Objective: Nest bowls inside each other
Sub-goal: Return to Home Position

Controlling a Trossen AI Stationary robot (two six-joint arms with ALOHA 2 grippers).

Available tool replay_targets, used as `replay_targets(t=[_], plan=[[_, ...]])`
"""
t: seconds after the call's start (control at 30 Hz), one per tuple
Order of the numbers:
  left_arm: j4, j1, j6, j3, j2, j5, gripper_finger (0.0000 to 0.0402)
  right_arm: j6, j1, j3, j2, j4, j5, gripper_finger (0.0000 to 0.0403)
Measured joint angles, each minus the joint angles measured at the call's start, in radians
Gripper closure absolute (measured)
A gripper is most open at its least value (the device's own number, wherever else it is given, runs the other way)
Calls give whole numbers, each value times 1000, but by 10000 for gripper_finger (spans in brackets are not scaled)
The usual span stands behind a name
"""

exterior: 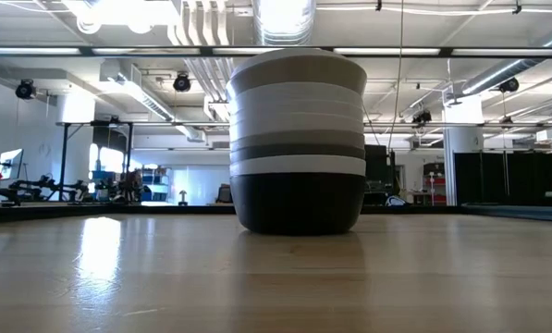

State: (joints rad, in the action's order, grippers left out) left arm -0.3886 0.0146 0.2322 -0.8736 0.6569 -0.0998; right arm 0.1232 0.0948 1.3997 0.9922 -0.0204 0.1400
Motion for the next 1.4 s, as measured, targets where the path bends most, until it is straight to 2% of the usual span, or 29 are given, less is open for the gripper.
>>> replay_targets(t=[0.1, 0.2, 0.5, 0.63, 0.9, 0.97, 1.07, 1.17, 1.23, 1.4], plan=[[105, 1, -11, 33, -78, -69, 402, -19, -2, -90, -109, -60, 59, 394], [166, 1, -10, 63, -201, -75, 402, -26, -1, -198, -202, -129, 94, 394], [181, 0, -39, 207, -518, -76, 402, -27, -1, -556, -439, -377, 208, 394], [182, 1, -34, 274, -633, -79, 402, -31, -1, -668, -573, -383, 313, 394], [220, 0, -4, 294, -607, -85, 402, -63, -2, -810, -923, -349, 337, 394], [235, 0, -2, 311, -612, -80, 402, -88, -2, -834, -992, -310, 386, 394], [230, 0, -2, 318, -625, -83, 402, -170, -2, -840, -991, -269, 547, 394], [254, 0, 13, 318, -625, -82, 402, -178, -1, -823, -983, -228, 588, 394], [259, 0, 25, 320, -621, -83, 402, -124, -2, -832, -992, -188, 573, 394], [275, 0, 74, 387, -622, -85, 402, 61, -1, -847, -989, -80, 445, 394]])
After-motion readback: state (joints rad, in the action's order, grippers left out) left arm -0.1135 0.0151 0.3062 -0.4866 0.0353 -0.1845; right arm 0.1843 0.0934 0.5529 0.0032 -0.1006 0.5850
